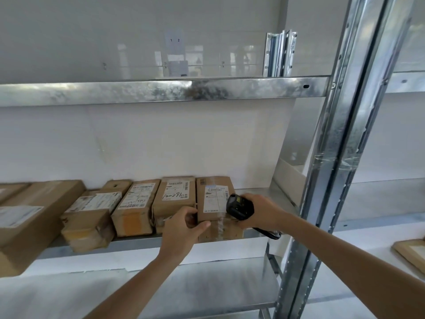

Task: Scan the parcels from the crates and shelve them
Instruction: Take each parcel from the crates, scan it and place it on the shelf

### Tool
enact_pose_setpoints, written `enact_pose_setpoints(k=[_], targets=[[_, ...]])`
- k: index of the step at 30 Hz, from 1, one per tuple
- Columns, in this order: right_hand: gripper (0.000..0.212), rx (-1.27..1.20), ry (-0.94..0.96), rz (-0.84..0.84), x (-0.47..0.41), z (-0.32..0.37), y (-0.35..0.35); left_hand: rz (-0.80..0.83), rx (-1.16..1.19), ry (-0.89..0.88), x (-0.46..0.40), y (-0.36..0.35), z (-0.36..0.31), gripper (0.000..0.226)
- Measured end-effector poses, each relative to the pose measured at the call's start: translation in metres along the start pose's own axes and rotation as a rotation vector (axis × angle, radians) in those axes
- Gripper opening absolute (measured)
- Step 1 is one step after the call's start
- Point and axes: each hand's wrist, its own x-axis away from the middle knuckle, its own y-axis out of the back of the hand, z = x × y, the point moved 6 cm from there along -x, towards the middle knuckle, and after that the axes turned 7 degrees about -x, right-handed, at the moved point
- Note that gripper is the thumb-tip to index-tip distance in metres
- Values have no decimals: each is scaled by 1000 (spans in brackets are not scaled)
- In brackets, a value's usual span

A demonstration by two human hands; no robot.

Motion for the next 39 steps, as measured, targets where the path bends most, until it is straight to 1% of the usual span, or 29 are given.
enact_pose_setpoints(k=[7, 13, 17, 20, 24, 28, 30, 32, 35, 36, 38, 39], targets=[[54, -14, -8, -7, -3, -2, -1, -17, -3, 25, -1, 1, 2, 30], [50, -3, -14, -23, 13, 3, 7, 6, -18, 21, 4, 12, -7, 33], [57, 59, -26, -79, 33, 24, 35, -11, -95, -32, 4, 38, -23, 34], [63, 57, -38, -148, 49, 55, 58, -32, -125, -85, 7, 67, -38, 40], [68, 66, 11, -157, 61, 120, 59, -34, -166, -154, 24, 123, -46, 44], [71, 91, 74, -99, 61, 205, 19, -100, -219, -177, 55, 207, -33, 34], [72, 89, 107, -52, 55, 256, -16, -129, -208, -158, 75, 259, -14, 34], [67, 72, 153, 10, 52, 311, -58, -173, -236, -116, 96, 315, 11, 38], [60, 48, 271, 97, 49, 405, -133, -289, -288, -16, 137, 414, 59, 63], [58, 42, 307, 126, 49, 437, -159, -309, -302, 6, 154, 447, 75, 64], [52, 27, 375, 189, 47, 499, -213, -349, -397, 80, 192, 512, 104, 48], [54, 17, 417, 215, 48, 530, -240, -388, -450, 125, 214, 545, 118, 46]])
